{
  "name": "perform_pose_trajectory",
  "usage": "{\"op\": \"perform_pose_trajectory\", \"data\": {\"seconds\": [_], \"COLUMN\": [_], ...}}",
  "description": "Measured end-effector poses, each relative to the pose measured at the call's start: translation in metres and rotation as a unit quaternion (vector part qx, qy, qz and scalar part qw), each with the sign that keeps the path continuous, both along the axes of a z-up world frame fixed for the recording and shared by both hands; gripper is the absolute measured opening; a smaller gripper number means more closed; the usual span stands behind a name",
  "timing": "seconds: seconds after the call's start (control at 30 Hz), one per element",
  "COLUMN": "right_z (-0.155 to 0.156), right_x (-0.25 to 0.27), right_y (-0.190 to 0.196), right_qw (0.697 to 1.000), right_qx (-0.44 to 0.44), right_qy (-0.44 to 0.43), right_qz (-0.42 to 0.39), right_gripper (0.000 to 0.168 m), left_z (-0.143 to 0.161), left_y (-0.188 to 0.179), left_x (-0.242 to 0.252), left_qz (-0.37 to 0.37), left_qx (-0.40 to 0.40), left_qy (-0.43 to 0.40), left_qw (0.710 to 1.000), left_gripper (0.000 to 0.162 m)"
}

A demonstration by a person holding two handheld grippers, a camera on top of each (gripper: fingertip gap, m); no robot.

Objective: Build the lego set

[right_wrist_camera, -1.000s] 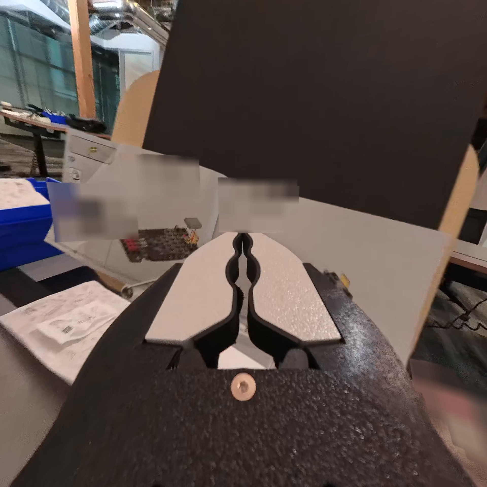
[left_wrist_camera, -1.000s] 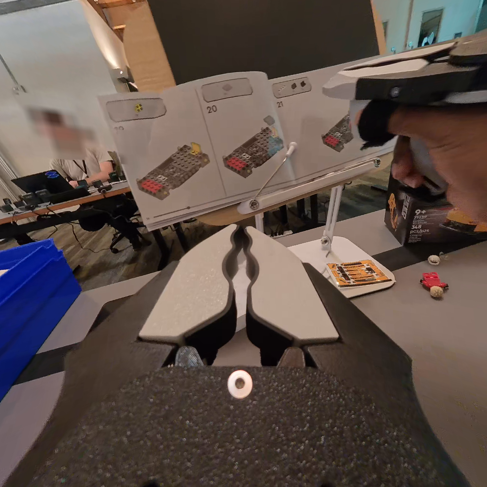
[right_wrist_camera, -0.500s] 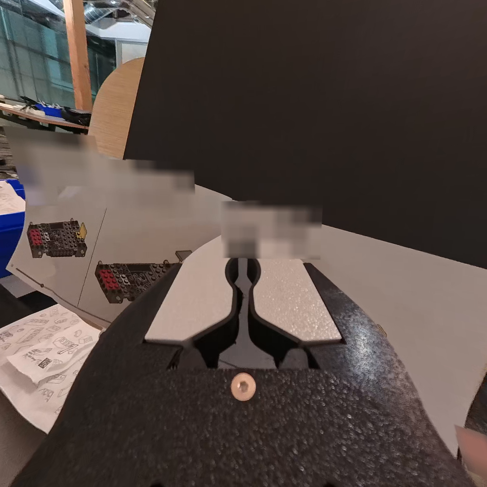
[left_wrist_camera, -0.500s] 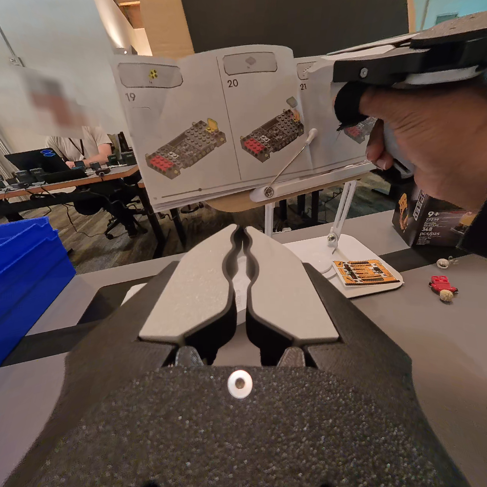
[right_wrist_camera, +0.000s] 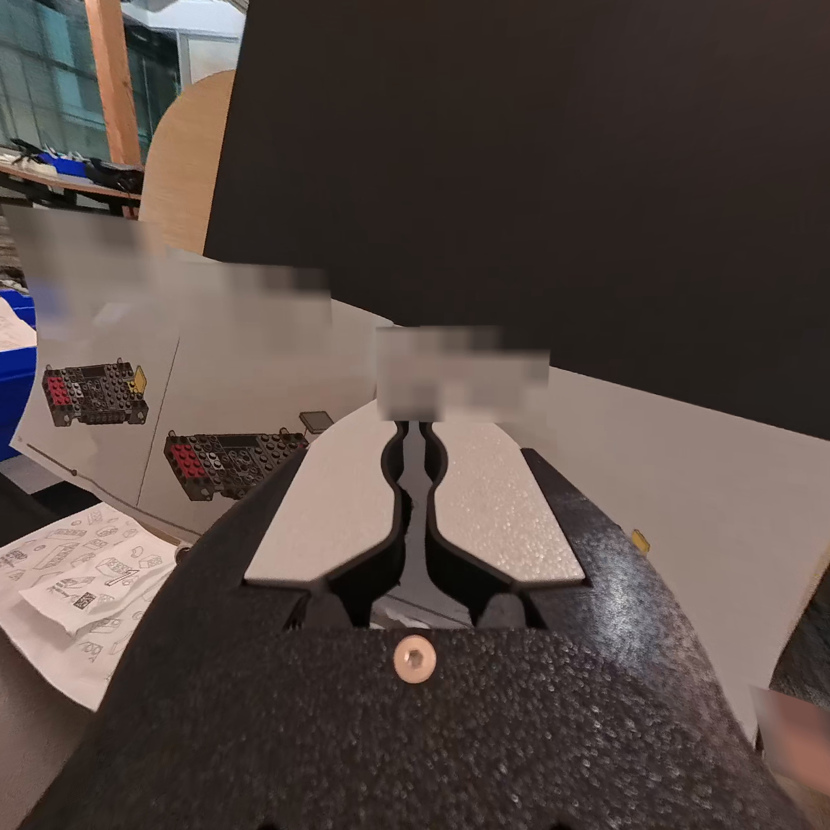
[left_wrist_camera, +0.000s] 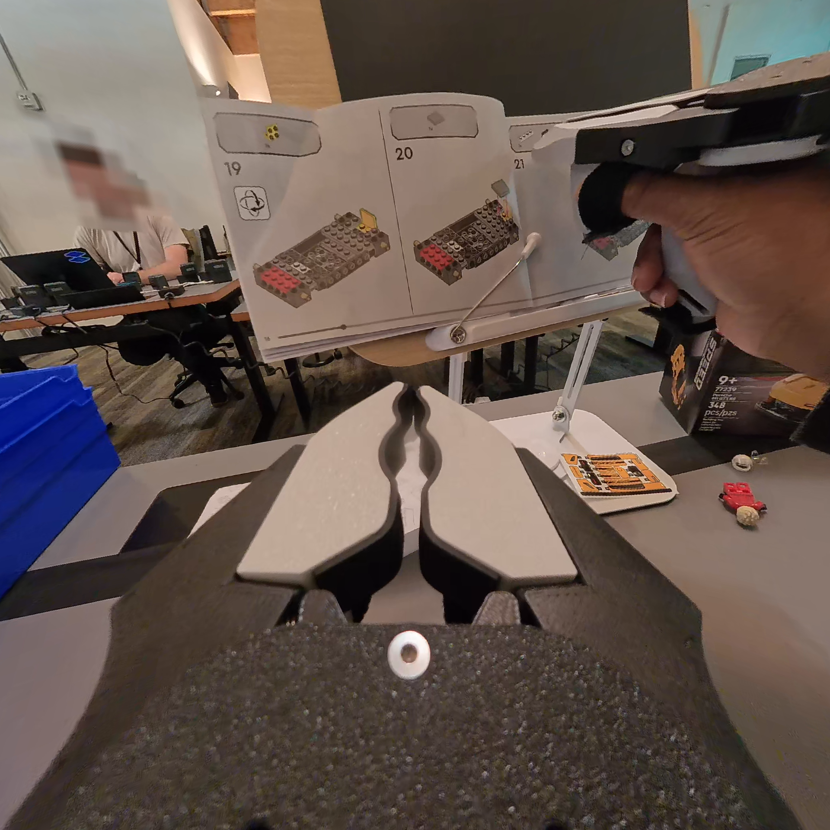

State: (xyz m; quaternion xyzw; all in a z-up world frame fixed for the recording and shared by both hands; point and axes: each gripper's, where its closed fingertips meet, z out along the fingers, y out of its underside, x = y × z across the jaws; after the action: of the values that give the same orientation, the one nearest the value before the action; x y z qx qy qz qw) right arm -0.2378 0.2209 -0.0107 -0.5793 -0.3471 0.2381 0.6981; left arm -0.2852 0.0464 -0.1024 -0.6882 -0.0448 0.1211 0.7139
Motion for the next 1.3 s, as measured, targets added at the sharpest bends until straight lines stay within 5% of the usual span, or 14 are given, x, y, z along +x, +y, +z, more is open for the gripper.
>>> {"op": "perform_pose_trajectory", "data": {"seconds": [1.3], "right_z": [0.001], "right_x": [0.006], "right_y": [-0.004], "right_qw": [1.0], "right_qx": [0.011], "right_qy": [-0.001], "right_qz": [-0.014], "right_gripper": [0.006], "left_z": [-0.01], "left_y": [0.004], "left_x": [0.006], "left_qz": [-0.016], "left_qx": [-0.012], "left_qy": [0.001], "left_qw": [1.0], "left_gripper": [0.0]}}
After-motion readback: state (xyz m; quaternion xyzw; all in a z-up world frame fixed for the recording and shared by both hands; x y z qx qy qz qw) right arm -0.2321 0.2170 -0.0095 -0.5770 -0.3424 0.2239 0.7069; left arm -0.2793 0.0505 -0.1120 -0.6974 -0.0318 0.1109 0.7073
